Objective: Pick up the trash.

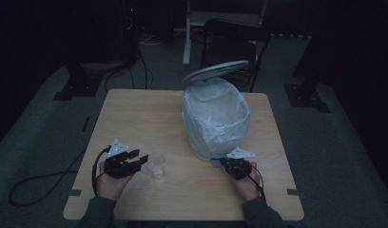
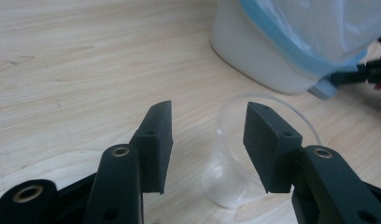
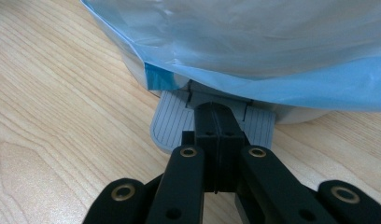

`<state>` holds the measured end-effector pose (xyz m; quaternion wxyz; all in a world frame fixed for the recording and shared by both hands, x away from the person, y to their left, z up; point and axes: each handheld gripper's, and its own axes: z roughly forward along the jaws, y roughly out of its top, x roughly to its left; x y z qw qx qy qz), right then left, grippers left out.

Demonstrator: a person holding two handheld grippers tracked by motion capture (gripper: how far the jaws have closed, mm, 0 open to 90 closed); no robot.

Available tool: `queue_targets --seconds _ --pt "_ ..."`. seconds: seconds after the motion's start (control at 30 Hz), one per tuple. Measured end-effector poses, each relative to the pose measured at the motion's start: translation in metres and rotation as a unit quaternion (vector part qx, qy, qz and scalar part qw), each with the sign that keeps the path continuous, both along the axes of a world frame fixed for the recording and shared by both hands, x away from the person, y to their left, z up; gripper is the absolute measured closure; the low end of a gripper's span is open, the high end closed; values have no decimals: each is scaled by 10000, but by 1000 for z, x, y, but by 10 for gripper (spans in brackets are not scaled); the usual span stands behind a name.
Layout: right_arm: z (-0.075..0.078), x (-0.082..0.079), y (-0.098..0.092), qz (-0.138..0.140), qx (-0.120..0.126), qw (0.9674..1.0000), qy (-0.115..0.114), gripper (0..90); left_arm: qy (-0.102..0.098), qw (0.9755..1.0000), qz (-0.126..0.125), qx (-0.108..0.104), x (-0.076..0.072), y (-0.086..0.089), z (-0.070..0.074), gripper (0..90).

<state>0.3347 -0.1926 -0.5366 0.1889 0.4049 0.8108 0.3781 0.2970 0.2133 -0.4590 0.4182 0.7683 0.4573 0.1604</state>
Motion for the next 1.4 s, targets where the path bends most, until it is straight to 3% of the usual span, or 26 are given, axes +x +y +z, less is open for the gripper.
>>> queue_targets --seconds 0.17,0.27,0.4,0.6,0.73,0.83,1.0,1.2,1.4 --pt "0 0 0 4 -21 10000 -22 900 310 9995 -87 40 -3 -2 -13 600" --pt "0 0 0 9 -19 10000 -24 900 462 9987 -105 195 -10 -1 -19 695" --pt "0 0 1 4 -37 10000 -32 900 467 9975 -107 510 -20 -3 -24 818" --pt "0 -1 1 2 -47 10000 -38 900 314 9956 -434 767 -21 -14 -23 832" --pt "0 -1 1 3 -42 10000 -36 900 324 9941 -655 802 -17 -22 -25 833" --pt "0 0 1 7 -42 10000 -36 900 372 9906 -840 1017 -15 -31 -30 866" --pt "0 0 1 10 -40 10000 -36 900 312 9938 -861 637 -7 -31 -30 870" --pt "0 0 0 12 -38 10000 -33 900 87 9962 -751 431 2 -28 -18 871" --pt "0 0 0 12 -36 10000 -32 900 -147 9968 -708 326 9 -26 -2 871"
